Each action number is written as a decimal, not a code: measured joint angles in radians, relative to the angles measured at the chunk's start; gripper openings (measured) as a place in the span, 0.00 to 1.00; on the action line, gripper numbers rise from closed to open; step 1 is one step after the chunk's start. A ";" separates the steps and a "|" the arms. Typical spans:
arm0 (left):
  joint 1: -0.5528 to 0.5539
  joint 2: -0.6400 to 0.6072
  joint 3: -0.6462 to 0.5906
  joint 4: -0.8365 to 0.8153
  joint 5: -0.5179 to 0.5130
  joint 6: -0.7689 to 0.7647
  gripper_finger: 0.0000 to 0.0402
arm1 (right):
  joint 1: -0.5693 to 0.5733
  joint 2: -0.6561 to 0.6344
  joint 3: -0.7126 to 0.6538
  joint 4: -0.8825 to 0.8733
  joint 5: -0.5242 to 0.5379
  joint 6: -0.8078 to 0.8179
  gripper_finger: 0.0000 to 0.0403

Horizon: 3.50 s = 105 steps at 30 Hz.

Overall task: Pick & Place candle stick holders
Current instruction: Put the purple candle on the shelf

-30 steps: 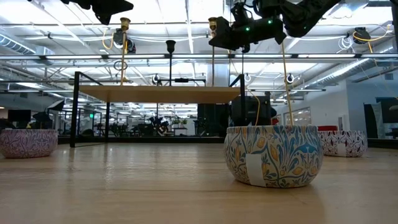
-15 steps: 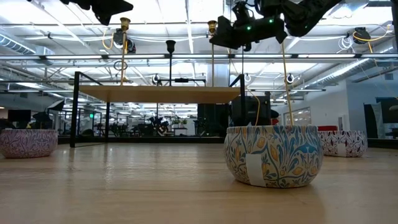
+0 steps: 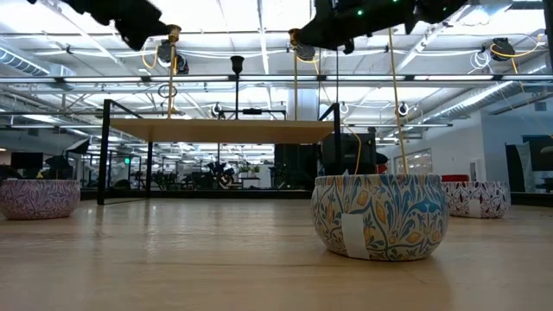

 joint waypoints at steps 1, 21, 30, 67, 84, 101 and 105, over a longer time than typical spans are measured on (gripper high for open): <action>-0.015 0.003 0.000 -0.025 0.001 -0.001 0.44 | 0.019 -0.008 0.000 -0.042 -0.001 -0.012 0.31; -0.324 0.285 0.000 -0.435 -0.129 -0.372 0.44 | 0.247 -0.008 -0.048 -0.248 0.002 0.067 0.30; -0.341 0.448 0.000 -0.441 -0.130 -0.424 0.44 | 0.246 -0.009 -0.160 -0.113 0.002 0.068 0.29; -0.325 0.628 0.000 -0.431 -0.103 -0.358 0.15 | 0.246 -0.009 -0.239 0.081 0.002 0.095 0.29; -0.327 0.619 0.006 -0.289 -0.101 -0.314 0.01 | 0.245 -0.009 -0.239 0.081 0.002 0.095 0.28; -0.305 0.619 0.396 -0.597 -0.323 0.001 0.01 | 0.246 -0.009 -0.239 0.073 0.002 0.155 0.28; -0.258 0.618 0.504 -0.736 -0.393 0.031 0.01 | 0.246 -0.009 -0.239 0.073 0.002 0.155 0.28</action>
